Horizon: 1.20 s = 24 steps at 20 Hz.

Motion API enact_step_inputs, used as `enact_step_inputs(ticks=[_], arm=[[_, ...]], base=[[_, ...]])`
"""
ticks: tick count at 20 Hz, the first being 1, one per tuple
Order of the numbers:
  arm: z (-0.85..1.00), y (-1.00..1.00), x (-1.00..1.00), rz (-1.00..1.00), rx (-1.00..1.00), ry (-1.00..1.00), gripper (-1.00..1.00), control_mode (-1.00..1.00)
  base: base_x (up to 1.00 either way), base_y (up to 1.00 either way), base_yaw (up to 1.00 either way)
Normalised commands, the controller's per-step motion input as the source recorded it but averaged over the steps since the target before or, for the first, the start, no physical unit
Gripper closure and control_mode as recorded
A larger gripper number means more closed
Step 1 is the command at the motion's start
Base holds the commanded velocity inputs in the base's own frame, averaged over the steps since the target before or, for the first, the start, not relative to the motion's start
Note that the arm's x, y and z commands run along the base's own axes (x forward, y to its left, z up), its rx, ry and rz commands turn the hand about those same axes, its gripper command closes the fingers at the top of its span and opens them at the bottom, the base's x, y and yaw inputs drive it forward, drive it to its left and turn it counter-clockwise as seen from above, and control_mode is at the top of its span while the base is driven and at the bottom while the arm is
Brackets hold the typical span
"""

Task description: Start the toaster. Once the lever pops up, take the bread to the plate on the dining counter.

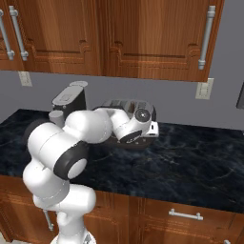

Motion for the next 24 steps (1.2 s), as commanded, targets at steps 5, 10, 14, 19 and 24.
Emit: enact_step_inputs(ticks=[5,10,14,19,24], arm=[[-0.14,0.0,0.0,0.0,0.0,0.01,-1.0,-1.0],[-0.11,0.0,0.0,0.0,0.0,0.0,-1.0,-1.0],[-0.09,0.0,0.0,0.0,0.0,0.0,-1.0,-1.0],[-0.13,0.0,0.0,0.0,0.0,0.0,-1.0,-1.0],[-0.22,0.0,0.0,0.0,0.0,0.0,-1.0,-1.0]], base=[[0.0,0.0,0.0],[0.0,0.0,0.0],[0.0,0.0,0.0],[0.0,0.0,0.0],[0.0,0.0,0.0]])
